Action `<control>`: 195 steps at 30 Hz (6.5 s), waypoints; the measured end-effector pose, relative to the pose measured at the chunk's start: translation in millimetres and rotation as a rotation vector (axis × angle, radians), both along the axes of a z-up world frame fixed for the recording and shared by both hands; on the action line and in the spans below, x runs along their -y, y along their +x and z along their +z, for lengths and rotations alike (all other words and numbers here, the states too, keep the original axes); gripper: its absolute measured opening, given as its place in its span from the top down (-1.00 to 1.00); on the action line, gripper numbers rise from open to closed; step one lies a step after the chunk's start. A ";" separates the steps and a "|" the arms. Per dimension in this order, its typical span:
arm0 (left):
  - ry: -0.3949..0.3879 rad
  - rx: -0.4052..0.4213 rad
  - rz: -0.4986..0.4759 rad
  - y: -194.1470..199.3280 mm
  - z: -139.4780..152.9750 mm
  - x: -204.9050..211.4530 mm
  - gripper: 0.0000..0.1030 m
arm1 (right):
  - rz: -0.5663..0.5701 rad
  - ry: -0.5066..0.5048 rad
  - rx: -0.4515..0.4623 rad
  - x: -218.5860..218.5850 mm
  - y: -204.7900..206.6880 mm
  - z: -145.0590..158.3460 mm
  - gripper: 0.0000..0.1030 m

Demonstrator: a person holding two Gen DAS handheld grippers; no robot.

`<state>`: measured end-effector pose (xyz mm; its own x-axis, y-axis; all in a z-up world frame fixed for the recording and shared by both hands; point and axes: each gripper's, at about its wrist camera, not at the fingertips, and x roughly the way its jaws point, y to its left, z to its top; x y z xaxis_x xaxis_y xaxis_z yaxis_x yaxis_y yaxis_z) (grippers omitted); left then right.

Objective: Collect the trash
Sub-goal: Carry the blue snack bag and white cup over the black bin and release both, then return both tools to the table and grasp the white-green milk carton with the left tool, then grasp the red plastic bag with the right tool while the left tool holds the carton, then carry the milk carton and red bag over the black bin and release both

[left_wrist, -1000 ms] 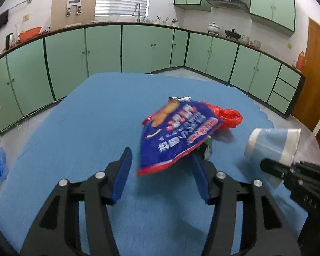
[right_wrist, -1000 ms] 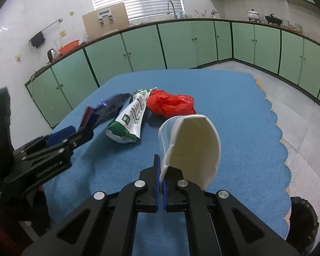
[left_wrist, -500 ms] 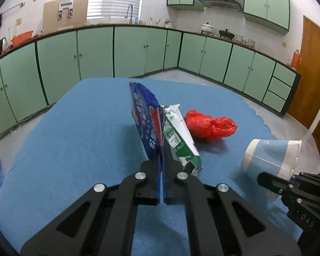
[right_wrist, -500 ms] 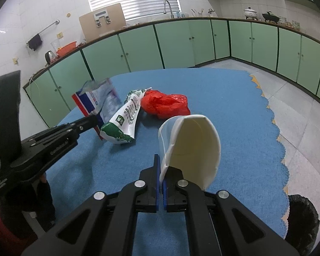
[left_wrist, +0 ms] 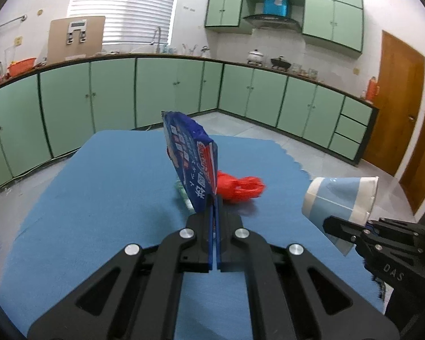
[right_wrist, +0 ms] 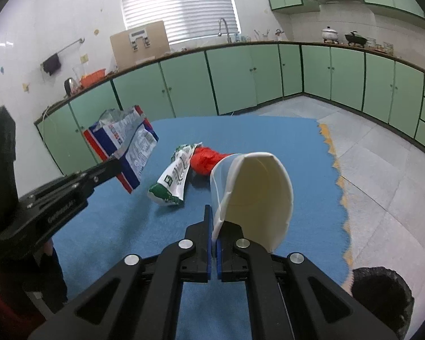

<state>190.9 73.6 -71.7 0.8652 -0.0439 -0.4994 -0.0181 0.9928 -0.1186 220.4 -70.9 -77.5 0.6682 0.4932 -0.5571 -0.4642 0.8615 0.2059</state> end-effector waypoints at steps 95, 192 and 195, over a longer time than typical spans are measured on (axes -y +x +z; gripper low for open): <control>0.075 -0.125 0.091 46.8 -31.1 -17.2 -0.42 | -0.320 0.001 0.123 28.0 12.9 -1.5 -0.88; -0.021 -0.179 -0.042 42.2 -15.0 -13.2 0.45 | -0.119 0.006 0.040 -0.3 33.9 24.9 0.57; -0.021 -0.166 -0.064 39.1 -8.9 2.0 0.45 | -0.138 0.017 0.046 15.8 21.7 29.1 0.57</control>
<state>230.0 71.6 -80.6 0.7662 -0.1082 -0.6334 0.0244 0.9899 -0.1397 242.1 -86.7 -48.4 0.7550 0.4042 -0.5164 -0.3513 0.9142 0.2020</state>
